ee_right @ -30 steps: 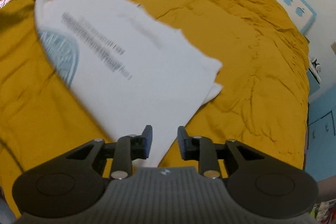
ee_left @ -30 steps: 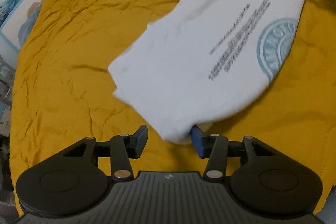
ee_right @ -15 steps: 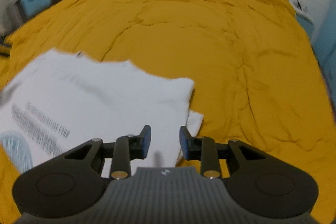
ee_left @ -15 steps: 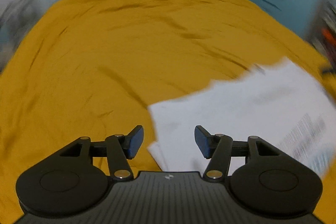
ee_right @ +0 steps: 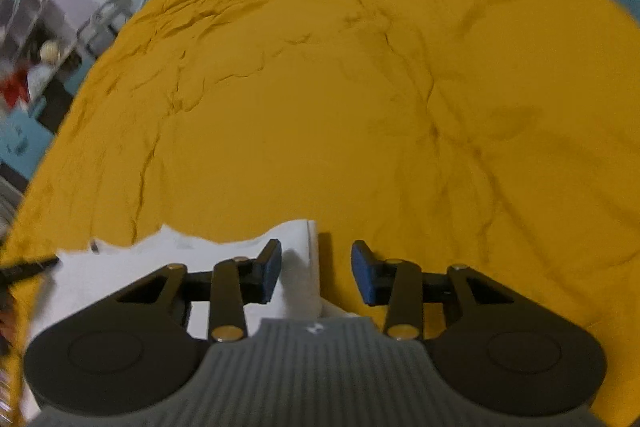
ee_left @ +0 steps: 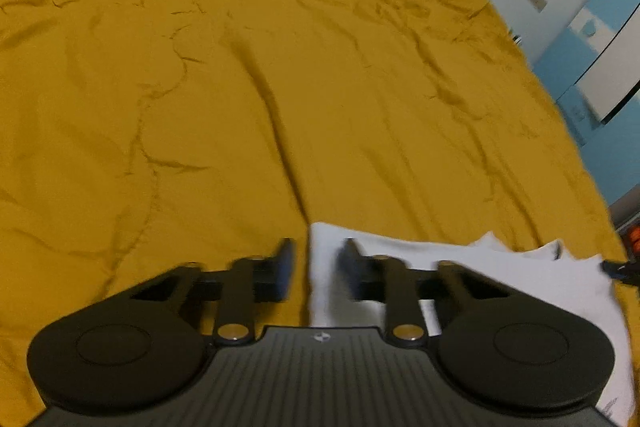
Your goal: Fold small clothes
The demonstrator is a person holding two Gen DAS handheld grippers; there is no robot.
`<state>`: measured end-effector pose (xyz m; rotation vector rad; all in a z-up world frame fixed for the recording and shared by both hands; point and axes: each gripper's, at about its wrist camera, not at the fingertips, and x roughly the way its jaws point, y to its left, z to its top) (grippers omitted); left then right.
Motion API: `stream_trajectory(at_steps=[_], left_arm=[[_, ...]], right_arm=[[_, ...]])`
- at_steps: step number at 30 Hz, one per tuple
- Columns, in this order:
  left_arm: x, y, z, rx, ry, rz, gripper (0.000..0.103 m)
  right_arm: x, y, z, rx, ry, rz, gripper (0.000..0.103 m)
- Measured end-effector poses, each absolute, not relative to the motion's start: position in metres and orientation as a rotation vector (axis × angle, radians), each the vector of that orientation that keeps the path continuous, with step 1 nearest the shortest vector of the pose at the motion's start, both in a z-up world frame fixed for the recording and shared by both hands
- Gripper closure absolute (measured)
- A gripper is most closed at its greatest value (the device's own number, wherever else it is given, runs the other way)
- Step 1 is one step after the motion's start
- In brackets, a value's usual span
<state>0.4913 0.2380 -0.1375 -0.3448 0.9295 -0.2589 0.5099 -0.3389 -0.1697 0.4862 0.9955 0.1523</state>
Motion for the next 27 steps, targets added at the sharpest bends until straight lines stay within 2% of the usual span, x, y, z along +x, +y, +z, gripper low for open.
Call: stream_trajectory(at_steps=[1, 2, 10, 17, 20, 21, 22, 24, 25, 27], left_arm=[[0.488, 0.241, -0.136, -0.362, 0.906, -0.27, 0.095], [0.486, 0.241, -0.135, -0.368, 0.879, -0.276, 0.098], [0.459, 0.235, -0.1, -0.256, 0.697, -0.291, 0.1], [0.477, 0.212, -0.128, -0.191, 0.778, -0.221, 0.1], [0.478, 0.208, -0.132, -0.157, 0.817, -0.19, 0.093], [0.477, 0.207, -0.13, -0.144, 0.824, -0.175, 0.089], [0.475, 0.206, -0.127, -0.136, 0.832, -0.165, 0.079], [0.468, 0.204, -0.117, -0.114, 0.837, -0.162, 0.07], [0.463, 0.203, -0.111, -0.102, 0.831, -0.165, 0.067], [0.454, 0.2, -0.099, -0.083, 0.818, -0.173, 0.062]], right_arm=[[0.51, -0.341, -0.174, 0.528, 0.99, 0.177, 0.095], [0.508, -0.341, -0.174, 0.545, 0.971, 0.187, 0.098], [0.493, -0.329, -0.131, 0.453, 0.791, 0.253, 0.1], [0.511, -0.318, -0.16, 0.42, 0.865, 0.156, 0.1], [0.507, -0.327, -0.172, 0.444, 0.902, 0.121, 0.099], [0.507, -0.329, -0.173, 0.464, 0.91, 0.114, 0.094], [0.504, -0.33, -0.169, 0.472, 0.907, 0.093, 0.091], [0.496, -0.334, -0.16, 0.479, 0.897, 0.086, 0.061], [0.49, -0.336, -0.153, 0.49, 0.89, 0.09, 0.056], [0.48, -0.342, -0.144, 0.518, 0.903, 0.102, 0.054]])
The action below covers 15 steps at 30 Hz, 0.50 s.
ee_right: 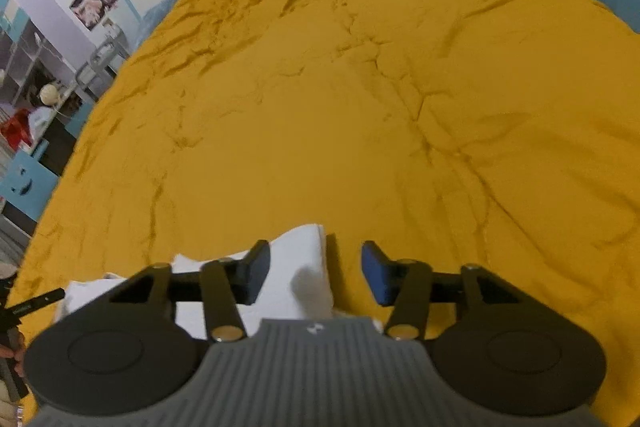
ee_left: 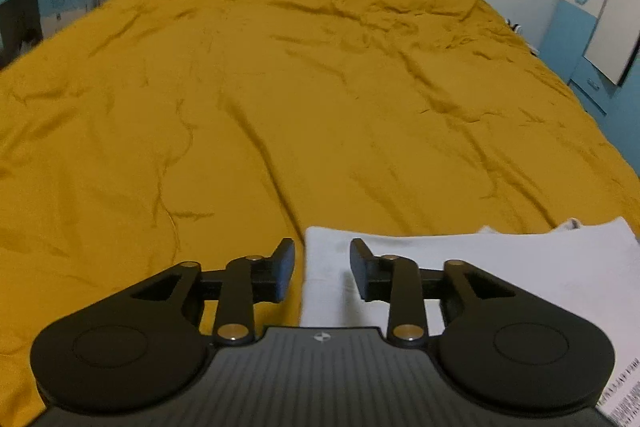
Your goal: Fold small clothes
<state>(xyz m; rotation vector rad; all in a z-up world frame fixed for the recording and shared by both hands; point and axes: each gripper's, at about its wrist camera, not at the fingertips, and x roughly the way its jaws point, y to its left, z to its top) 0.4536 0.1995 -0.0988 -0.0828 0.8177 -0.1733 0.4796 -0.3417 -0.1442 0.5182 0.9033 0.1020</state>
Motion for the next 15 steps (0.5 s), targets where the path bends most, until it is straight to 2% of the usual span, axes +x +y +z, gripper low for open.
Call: stream_trajectory(at_steps=[1, 3, 5, 13, 15], left_arm=[[0.449, 0.197, -0.092, -0.081, 0.82, -0.184, 0.059], [0.442, 0.191, -0.083, -0.091, 0.833, -0.218, 0.056], [0.435, 0.181, -0.074, -0.098, 0.829, -0.265, 0.056], [0.429, 0.125, -0.069, -0.117, 0.825, -0.383, 0.056], [0.434, 0.111, -0.075, -0.135, 0.839, -0.394, 0.057]], right_arm=[[0.471, -0.347, -0.139, 0.535, 0.91, 0.11, 0.053], [0.455, -0.352, -0.133, 0.547, 0.918, 0.118, 0.04], [0.442, -0.356, -0.131, 0.561, 0.927, 0.126, 0.032], [0.418, -0.379, -0.176, 0.808, 0.973, 0.166, 0.037], [0.421, -0.377, -0.187, 0.831, 0.977, 0.168, 0.045]])
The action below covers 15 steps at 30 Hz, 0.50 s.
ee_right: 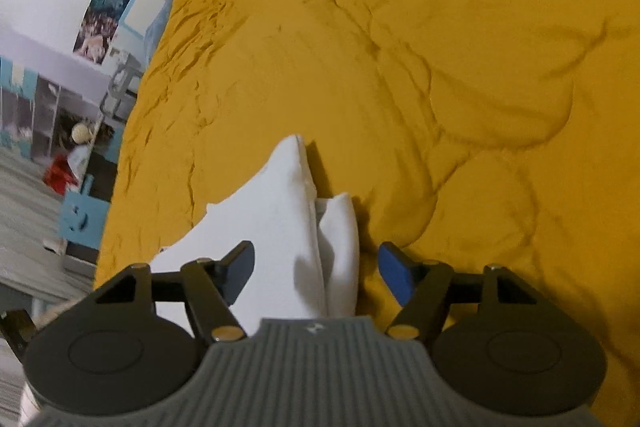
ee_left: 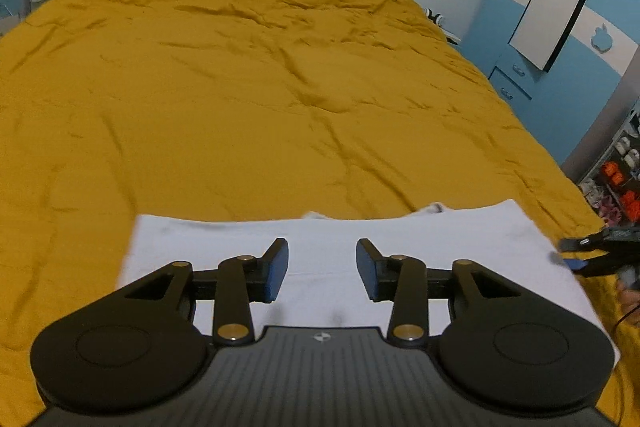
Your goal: Fold small clothes
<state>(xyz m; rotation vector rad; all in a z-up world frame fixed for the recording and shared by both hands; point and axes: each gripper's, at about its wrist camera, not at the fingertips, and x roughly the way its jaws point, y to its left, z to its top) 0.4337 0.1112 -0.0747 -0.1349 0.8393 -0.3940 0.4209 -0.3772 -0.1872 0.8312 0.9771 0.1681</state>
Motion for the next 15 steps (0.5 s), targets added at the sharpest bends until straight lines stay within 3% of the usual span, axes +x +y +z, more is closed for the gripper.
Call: stream_trajectory(at_steps=[2, 6, 9, 15], left_arm=[[0.437, 0.096, -0.081, -0.135, 0.859, -0.416, 0.064], [0.446, 0.059, -0.095, -0.076, 0.892, -0.438, 0.072], [0.454, 0.035, -0.104, -0.026, 0.896, -0.47, 0.08], [0.482, 0.009, -0.132, 0.035, 0.925, -0.451, 0.09]], right_arm=[[0.424, -0.375, -0.198, 0.855, 0.976, 0.168, 0.056], [0.422, -0.371, -0.204, 0.877, 0.958, 0.175, 0.087], [0.415, -0.365, -0.19, 0.832, 0.922, 0.174, 0.095], [0.411, -0.347, -0.147, 0.74, 0.852, 0.229, 0.096]])
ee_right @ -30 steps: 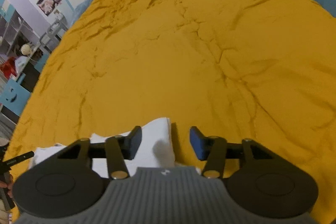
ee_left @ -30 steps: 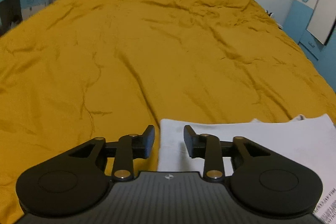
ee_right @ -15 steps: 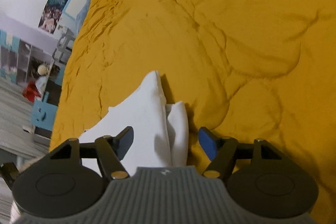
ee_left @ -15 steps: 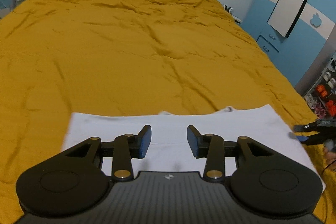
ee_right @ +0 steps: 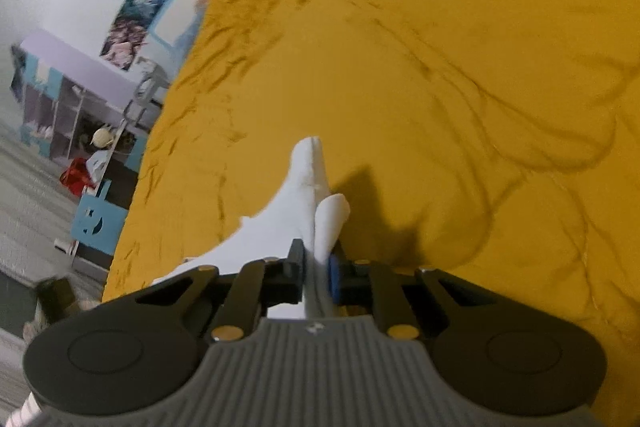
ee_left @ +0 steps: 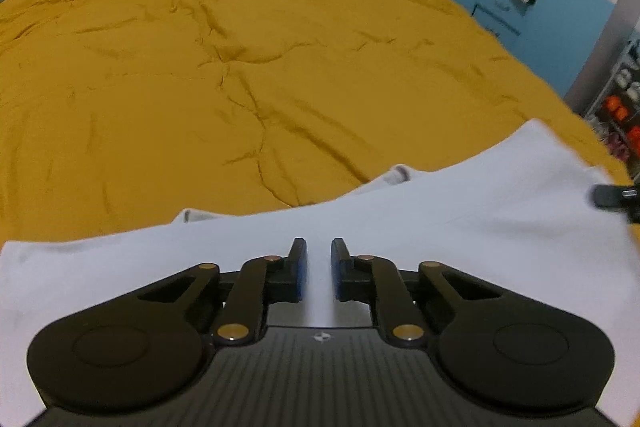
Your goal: Fold small clothes
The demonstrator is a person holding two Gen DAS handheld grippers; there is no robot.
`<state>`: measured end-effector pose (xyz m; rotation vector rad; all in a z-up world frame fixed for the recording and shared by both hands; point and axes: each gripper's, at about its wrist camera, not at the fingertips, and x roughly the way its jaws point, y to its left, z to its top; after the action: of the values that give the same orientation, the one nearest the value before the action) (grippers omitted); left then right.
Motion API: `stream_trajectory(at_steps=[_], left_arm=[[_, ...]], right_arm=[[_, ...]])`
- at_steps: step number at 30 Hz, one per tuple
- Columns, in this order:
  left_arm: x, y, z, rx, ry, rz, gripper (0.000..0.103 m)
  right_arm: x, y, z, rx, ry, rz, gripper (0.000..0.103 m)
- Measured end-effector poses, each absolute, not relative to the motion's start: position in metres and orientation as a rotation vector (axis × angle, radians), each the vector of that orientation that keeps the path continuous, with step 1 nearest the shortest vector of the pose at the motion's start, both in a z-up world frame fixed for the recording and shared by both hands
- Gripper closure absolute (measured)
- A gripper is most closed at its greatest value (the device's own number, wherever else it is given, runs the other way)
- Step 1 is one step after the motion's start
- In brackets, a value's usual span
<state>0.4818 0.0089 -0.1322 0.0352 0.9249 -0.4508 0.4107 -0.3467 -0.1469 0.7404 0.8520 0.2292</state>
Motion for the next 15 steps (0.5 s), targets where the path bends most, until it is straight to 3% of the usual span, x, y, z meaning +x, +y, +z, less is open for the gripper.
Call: stream_trajectory(at_steps=[7, 15], left_arm=[[0.503, -0.005, -0.15, 0.058, 0.935, -0.436, 0.091], [0.457, 0.0, -0.111, 0.091, 0.903, -0.513, 0.091]], right_arm=[[0.404, -0.328, -0.12, 0.688, 0.815, 0.251, 0.096], [0.393, -0.311, -0.092, 0.698, 0.787, 0.244, 0.097]])
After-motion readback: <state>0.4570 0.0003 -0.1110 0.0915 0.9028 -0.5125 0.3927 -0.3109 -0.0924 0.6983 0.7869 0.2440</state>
